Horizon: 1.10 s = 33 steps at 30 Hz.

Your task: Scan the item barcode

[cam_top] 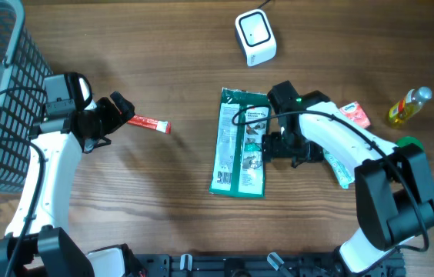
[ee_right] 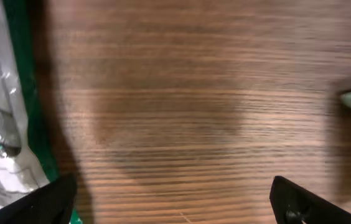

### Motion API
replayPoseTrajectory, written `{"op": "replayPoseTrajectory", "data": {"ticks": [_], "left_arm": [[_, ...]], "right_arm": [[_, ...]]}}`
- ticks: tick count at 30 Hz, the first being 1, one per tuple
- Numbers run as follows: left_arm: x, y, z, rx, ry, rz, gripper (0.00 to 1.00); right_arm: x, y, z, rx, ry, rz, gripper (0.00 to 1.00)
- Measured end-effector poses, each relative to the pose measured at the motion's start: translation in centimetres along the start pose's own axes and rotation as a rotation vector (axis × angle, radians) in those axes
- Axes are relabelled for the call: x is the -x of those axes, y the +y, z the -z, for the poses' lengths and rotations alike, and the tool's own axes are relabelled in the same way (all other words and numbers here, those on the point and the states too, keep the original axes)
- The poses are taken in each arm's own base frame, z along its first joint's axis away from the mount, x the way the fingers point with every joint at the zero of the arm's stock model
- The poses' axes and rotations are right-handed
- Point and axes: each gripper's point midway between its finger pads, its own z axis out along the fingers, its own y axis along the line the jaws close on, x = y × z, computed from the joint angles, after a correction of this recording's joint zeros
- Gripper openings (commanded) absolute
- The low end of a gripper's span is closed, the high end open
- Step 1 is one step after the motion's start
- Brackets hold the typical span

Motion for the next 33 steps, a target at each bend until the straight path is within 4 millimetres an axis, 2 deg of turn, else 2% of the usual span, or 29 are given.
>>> {"op": "replayPoseTrajectory", "data": {"ticks": [3, 4, 5, 6, 7, 11, 14, 18, 20, 21, 24, 27, 28, 33], "left_arm": [[-1.5, -2.2, 0.2, -0.128, 0.081, -0.002, 0.98], [-2.0, -2.9, 0.3, -0.170, 0.106, -0.009, 0.78], [-2.7, -3.6, 0.5, -0.205, 0.139, -0.015, 0.34], [-3.8, -4.1, 0.6, -0.227, 0.182, -0.019, 0.15], [-5.0, -4.7, 0.7, -0.240, 0.227, -0.033, 0.06], [-8.7, -6.6, 0.4, -0.218, 0.315, -0.143, 0.05], [-11.4, -8.0, -0.3, -0.156, 0.329, -0.265, 0.04], [-13.7, -9.8, -1.5, -0.120, 0.331, -0.340, 0.04], [-15.0, -10.5, -2.8, -0.103, 0.352, -0.370, 0.04], [-15.0, -10.6, -3.0, -0.103, 0.347, -0.371, 0.04], [-16.8, -11.8, -5.1, -0.106, 0.371, -0.426, 0.05], [-18.9, -12.2, -7.2, -0.093, 0.412, -0.468, 0.09], [-19.3, -12.2, -7.7, -0.090, 0.420, -0.475, 0.09], [-20.7, -10.8, -9.9, -0.033, 0.476, -0.474, 0.10]], "right_arm": [[-0.1, 1.0, -0.1, 0.058, 0.009, 0.053, 1.00], [0.2, 1.5, -0.1, 0.082, -0.004, 0.066, 1.00], [0.5, 2.0, 0.0, 0.111, -0.017, 0.078, 1.00], [0.8, 2.6, 0.1, 0.148, -0.027, 0.087, 1.00], [1.1, 3.1, 0.2, 0.185, -0.034, 0.090, 1.00], [1.4, 3.5, 0.8, 0.285, -0.031, 0.085, 1.00], [1.9, 3.3, 2.8, 0.375, -0.071, 0.092, 1.00], [2.0, 2.6, 4.2, 0.429, -0.092, 0.078, 1.00], [2.1, 2.8, 4.4, 0.476, -0.094, 0.081, 1.00], [2.1, 3.2, 4.2, 0.501, -0.102, 0.085, 1.00], [1.9, 4.1, 3.0, 0.566, -0.115, 0.076, 1.00], [-0.2, 4.5, 0.5, 0.615, -0.060, 0.018, 0.95], [-0.2, 4.6, 0.5, 0.630, -0.073, 0.012, 0.94], [-0.4, 5.9, 0.4, 0.738, -0.086, -0.019, 0.78]]}}
